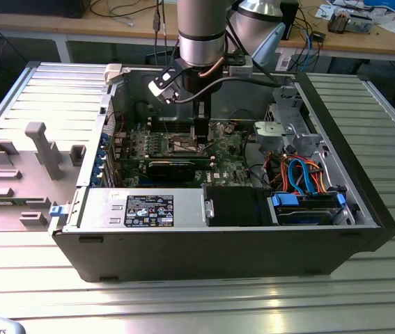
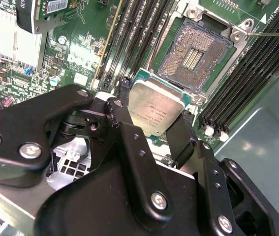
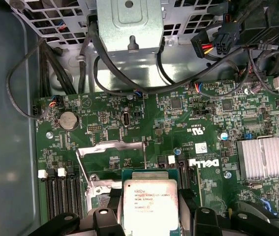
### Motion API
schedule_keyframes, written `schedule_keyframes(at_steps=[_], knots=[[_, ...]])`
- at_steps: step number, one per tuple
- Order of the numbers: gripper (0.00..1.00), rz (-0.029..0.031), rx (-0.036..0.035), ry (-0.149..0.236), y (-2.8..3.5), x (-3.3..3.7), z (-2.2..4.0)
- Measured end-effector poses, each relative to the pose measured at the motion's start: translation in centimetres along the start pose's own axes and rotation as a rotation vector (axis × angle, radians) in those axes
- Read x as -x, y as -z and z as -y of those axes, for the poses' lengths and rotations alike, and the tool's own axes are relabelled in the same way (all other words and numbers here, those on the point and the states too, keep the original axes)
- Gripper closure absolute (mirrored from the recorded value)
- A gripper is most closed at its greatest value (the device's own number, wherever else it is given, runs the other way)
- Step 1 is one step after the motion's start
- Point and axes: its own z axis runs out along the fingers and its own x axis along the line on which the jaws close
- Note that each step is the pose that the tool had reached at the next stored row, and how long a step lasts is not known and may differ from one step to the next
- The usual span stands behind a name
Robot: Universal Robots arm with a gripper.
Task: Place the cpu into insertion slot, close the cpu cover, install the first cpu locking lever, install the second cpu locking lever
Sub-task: 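Place the cpu into insertion slot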
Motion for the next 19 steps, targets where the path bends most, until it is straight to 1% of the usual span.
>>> schedule_keyframes(at_steps=[9, 11, 15, 17, 19], knots=[[0.46, 0.0000, 0.0000, 0.000, -0.05, 0.01, 0.17], [0.46, 0.0001, 0.0000, 0.000, -0.15, 0.03, 0.39], [0.46, 0.0000, 0.0000, 0.000, -0.16, 0.03, 0.44], [0.46, 0.0000, 0.0000, 0.000, -0.23, 0.05, 0.60], [0.46, 0.0000, 0.0000, 0.000, -0.24, 0.05, 0.62]])
